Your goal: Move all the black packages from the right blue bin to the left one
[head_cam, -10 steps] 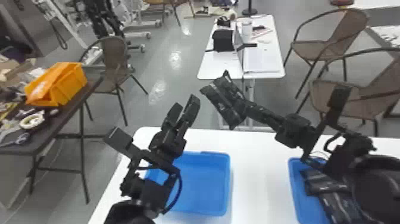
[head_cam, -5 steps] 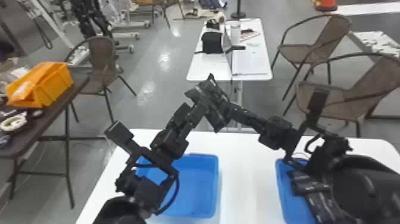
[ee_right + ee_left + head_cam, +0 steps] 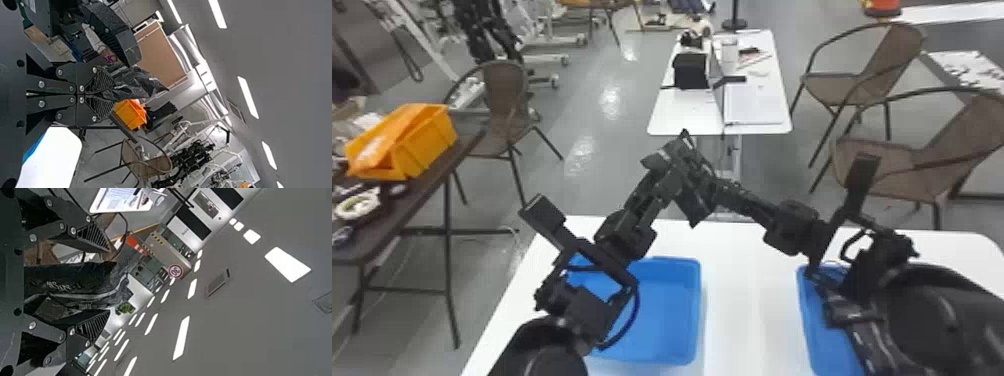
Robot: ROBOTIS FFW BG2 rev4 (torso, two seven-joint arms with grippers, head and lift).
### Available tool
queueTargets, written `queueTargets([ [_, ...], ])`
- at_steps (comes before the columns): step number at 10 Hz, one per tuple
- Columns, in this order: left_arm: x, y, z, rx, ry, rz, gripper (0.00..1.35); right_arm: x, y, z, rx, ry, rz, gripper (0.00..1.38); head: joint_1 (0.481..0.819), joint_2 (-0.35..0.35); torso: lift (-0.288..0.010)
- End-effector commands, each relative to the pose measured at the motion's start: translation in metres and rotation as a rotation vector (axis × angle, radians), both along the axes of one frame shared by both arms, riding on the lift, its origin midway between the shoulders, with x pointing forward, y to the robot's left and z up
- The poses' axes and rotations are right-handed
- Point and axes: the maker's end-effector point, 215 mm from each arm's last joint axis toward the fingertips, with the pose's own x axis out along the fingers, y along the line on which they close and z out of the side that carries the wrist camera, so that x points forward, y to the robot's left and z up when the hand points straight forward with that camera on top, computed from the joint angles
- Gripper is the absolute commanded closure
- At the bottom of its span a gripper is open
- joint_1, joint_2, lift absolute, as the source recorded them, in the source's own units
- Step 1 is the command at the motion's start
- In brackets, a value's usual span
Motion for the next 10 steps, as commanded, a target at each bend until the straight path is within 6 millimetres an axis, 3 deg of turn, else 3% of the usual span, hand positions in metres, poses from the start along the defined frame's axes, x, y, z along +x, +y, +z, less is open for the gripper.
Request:
queueTargets([
  [1,0.001,-0.009,-0.011,0.008,0.054,-0.042,1.07,0.0,0.001,-0.003,0.004,0.009,0.0,1.18,0.64,0.148,0.0],
  [2,0.003,-0.01,-0.014,0.015,0.074,-0.05,1.2,0.0,0.001,-0.003,0.006,0.01,0.0,1.18,0.645,0.144,0.0],
  [4,0.005,-0.003,-0.01,-0.003,0.059,-0.025,1.2,0.002,-0.002,-0.005,0.009,0.011,-0.009,1.18,0.651,0.138,0.0],
  [5,0.004,0.001,-0.011,-0.021,0.058,-0.01,1.2,0.002,-0.002,-0.009,0.008,0.022,-0.01,1.01,0.65,0.139,0.0],
  [6,0.004,0.007,-0.013,-0.021,0.057,0.018,1.2,0.008,-0.011,-0.012,0.007,0.012,-0.039,0.41,0.649,0.142,0.0],
  [7,0.004,0.02,-0.018,0.015,0.058,0.059,1.2,0.017,-0.037,-0.008,-0.046,-0.056,-0.11,0.0,0.651,0.142,0.0],
  [8,0.005,0.044,-0.026,0.096,0.049,0.128,1.2,0.023,-0.064,-0.006,-0.146,-0.121,-0.19,0.02,0.651,0.139,0.0],
  [9,0.004,0.076,-0.044,0.224,0.068,0.219,1.2,0.024,-0.089,-0.014,-0.256,-0.15,-0.273,0.19,0.649,0.129,0.0],
  [10,-0.001,0.107,-0.076,0.41,0.116,0.294,1.2,0.022,-0.105,-0.028,-0.322,-0.147,-0.322,0.29,0.654,0.127,0.0],
])
